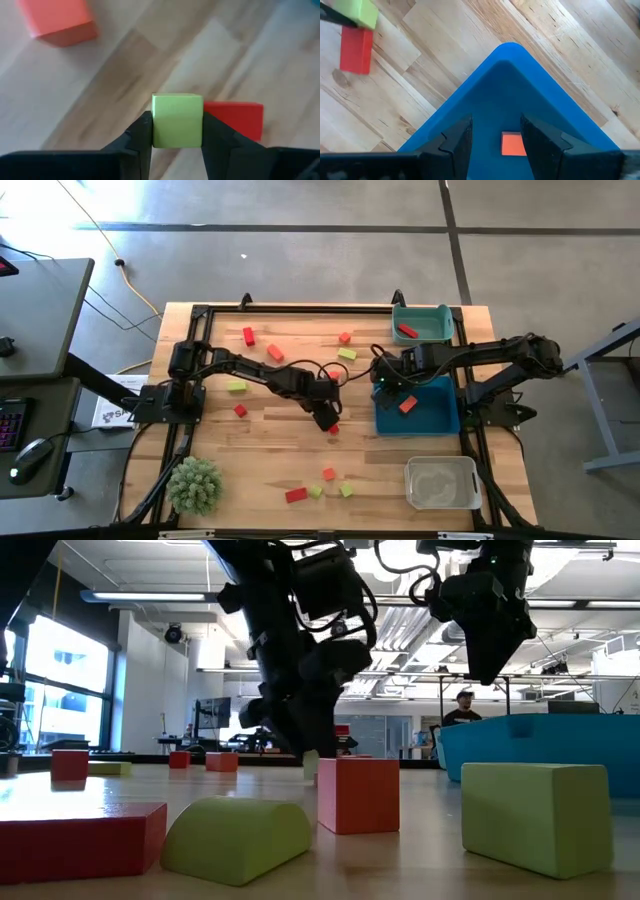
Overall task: Sort & place blocks by color
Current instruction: Put the green wooden block into the white bin
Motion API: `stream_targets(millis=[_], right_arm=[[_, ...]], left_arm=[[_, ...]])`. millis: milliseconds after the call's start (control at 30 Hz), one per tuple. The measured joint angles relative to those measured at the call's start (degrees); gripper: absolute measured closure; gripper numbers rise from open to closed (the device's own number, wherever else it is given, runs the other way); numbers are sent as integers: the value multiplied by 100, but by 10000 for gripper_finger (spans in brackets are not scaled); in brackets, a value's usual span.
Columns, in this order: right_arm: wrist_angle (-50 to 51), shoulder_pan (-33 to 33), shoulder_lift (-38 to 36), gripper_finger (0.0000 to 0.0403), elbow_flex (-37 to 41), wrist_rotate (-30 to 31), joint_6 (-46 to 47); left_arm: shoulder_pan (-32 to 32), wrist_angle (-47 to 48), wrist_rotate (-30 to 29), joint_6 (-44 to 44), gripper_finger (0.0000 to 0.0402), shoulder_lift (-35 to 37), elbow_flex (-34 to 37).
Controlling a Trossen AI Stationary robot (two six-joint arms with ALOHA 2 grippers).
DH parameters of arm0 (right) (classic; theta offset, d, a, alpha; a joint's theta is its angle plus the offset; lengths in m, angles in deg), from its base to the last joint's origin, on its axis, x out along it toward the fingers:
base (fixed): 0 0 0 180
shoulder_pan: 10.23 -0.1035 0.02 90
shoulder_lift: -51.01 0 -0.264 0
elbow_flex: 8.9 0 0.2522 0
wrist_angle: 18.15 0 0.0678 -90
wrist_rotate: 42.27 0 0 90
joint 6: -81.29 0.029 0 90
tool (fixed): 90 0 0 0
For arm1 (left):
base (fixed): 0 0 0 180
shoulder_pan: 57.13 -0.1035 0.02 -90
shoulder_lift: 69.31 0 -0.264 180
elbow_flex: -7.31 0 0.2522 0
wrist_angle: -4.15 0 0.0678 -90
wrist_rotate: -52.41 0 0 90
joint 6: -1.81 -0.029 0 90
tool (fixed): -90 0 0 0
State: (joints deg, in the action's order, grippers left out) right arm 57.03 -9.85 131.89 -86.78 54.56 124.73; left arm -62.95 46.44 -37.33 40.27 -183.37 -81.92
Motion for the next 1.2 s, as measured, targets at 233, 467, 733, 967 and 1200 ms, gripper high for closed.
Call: stream_targets(millis=[233, 467, 733, 967, 1200], right_arm=[[-123, -2, 0, 252, 0, -150, 3], [-524, 0, 2, 251, 0, -190, -145], [-1454, -2, 0, 202, 0, -149, -389], [-2777, -2, 0, 163, 0, -96, -1187], [-3968, -2, 1, 166, 0, 262, -2014]], left_arm=[[-255, -50, 215, -474, 300, 263, 5], [-611, -4, 334, -1087, 300, 800, 3], [-1247, -10, 1076, -1657, 300, 1529, -1], [-1953, -74, 2384, -1676, 294, 1909, -1], [-2679, -446, 4240, -1463, 295, 1944, -1]])
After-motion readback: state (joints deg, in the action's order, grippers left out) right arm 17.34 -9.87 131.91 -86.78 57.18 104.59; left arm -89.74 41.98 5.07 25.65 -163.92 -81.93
